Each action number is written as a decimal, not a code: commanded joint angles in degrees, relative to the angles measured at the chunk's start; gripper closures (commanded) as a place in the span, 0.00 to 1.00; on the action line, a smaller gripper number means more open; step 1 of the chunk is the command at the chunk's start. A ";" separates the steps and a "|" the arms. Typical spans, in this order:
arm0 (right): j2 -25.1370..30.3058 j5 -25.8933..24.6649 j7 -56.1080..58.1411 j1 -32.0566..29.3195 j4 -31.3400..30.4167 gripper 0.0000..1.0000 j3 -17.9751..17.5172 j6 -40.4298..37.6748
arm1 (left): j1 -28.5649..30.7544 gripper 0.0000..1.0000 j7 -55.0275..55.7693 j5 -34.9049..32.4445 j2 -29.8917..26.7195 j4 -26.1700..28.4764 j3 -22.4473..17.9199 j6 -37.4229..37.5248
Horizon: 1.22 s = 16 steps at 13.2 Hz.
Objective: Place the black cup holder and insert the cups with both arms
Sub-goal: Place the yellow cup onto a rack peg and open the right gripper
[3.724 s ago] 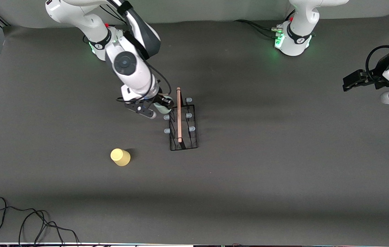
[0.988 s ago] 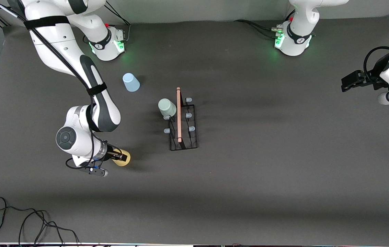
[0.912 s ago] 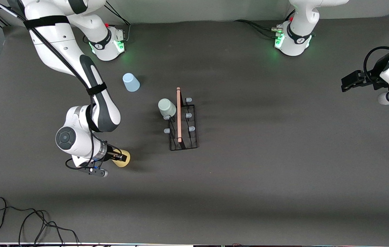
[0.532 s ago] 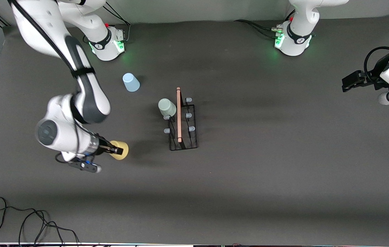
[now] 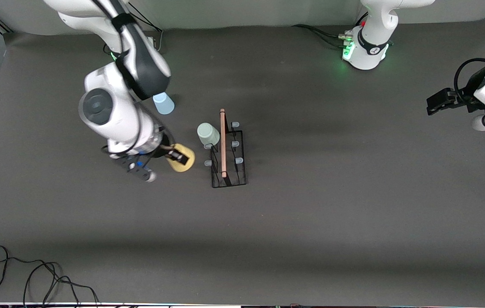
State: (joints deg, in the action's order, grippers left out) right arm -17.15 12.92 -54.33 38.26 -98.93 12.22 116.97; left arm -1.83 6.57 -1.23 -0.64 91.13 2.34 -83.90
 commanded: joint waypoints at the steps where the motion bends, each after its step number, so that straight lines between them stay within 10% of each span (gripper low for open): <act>1: -2.18 -0.62 -4.37 0.93 1.02 1.00 0.17 2.91 | -0.37 0.00 -0.86 -0.79 -1.03 1.24 0.03 -1.18; 10: -7.63 -0.62 -8.95 4.81 0.93 1.00 0.08 9.86 | -0.72 0.00 -0.86 -0.44 -1.38 2.21 0.29 -2.15; 12: -8.08 -0.62 -8.95 4.81 1.02 0.01 0.17 9.86 | -0.72 0.00 -0.86 -0.44 -1.30 2.21 0.29 -2.15; 16: -5.62 -1.50 -3.71 3.15 5.74 0.00 0.96 -0.20 | -0.63 0.00 -0.86 -0.44 -1.29 2.21 0.21 -2.06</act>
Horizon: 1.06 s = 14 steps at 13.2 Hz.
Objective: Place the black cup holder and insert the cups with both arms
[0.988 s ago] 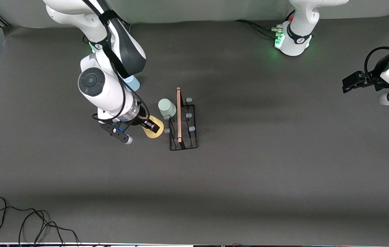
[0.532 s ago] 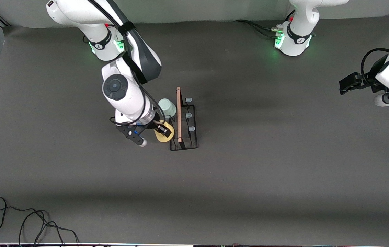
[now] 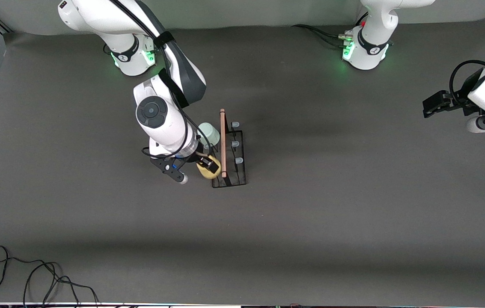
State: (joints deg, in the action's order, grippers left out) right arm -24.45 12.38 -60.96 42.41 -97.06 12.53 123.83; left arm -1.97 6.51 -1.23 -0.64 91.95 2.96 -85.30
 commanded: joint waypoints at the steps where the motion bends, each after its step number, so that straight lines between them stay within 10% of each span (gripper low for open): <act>1: 2.29 -0.96 6.17 -2.23 6.59 0.00 1.61 -13.20 | -0.49 0.00 -0.80 -0.44 -1.21 1.30 -0.41 -0.75; 7: 8.96 -1.04 31.55 -3.04 17.16 0.00 16.35 -40.56 | -0.58 0.00 -0.80 -0.61 -1.21 1.30 -0.41 -0.75; 11: 13.54 -4.01 49.48 -2.86 17.25 0.00 27.61 -46.91 | -0.58 0.00 -0.80 -0.61 -1.30 1.39 -0.41 -0.75; 14: 15.22 -8.77 55.50 -2.86 17.25 0.00 29.13 -47.71 | -0.49 0.00 -0.71 -0.61 -1.30 1.39 -0.41 -0.75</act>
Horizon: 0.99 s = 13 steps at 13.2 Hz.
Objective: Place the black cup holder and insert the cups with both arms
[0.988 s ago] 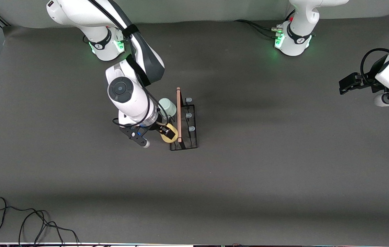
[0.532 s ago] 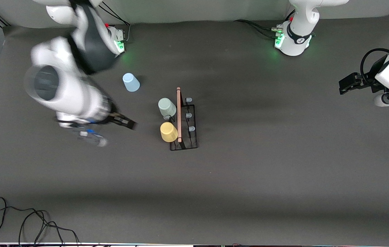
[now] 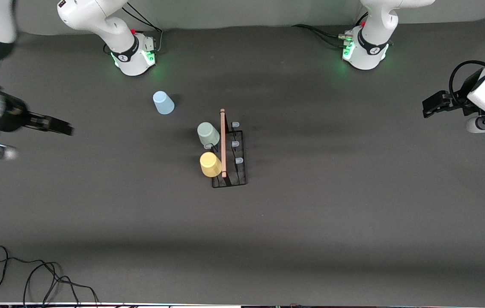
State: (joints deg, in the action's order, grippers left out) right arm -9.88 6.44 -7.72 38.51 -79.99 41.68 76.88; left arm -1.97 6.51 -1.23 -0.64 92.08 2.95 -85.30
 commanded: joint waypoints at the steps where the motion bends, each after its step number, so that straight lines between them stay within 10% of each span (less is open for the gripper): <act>1: 0.47 -3.01 2.35 1.04 0.09 0.00 -0.11 -0.76 | -0.58 0.00 -0.79 -0.61 -1.30 1.26 -0.40 -0.74; 13: -0.85 -2.92 2.44 -2.81 -0.96 0.00 -1.50 -0.23 | 0.12 0.00 -0.88 -0.61 -1.56 1.17 -0.58 -0.39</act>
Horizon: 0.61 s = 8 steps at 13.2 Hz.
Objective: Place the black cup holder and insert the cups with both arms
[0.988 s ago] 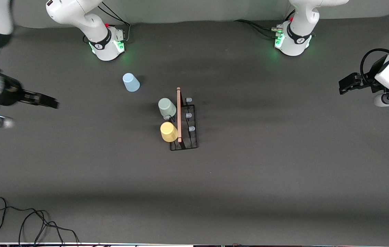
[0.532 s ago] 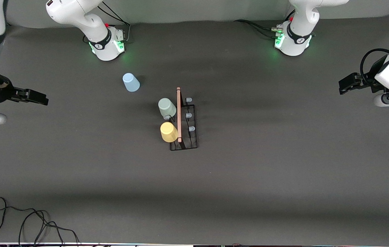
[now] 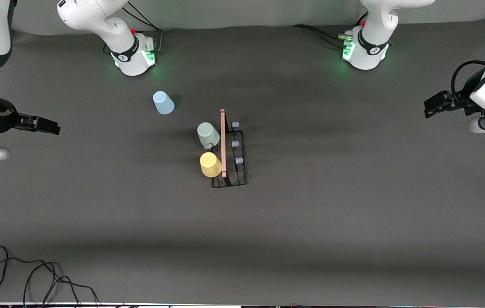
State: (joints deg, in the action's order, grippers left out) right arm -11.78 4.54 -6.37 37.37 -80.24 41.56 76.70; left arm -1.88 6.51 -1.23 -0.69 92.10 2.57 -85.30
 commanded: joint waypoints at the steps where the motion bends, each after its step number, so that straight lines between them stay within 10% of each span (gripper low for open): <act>1: 1.75 -1.03 1.01 -5.34 -1.58 0.00 -5.66 -0.15 | 0.12 0.00 -0.88 -0.61 -1.51 1.15 -0.19 -0.39; 8: 7.99 -7.97 1.19 -31.89 -7.29 0.00 -35.56 2.48 | 0.13 0.00 -1.49 -0.61 -1.69 1.15 -0.37 -0.31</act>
State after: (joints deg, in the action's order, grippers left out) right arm -8.06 -1.24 -6.23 9.84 -82.73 11.55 76.70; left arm -1.83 6.36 -1.24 -0.73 92.10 2.29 -85.30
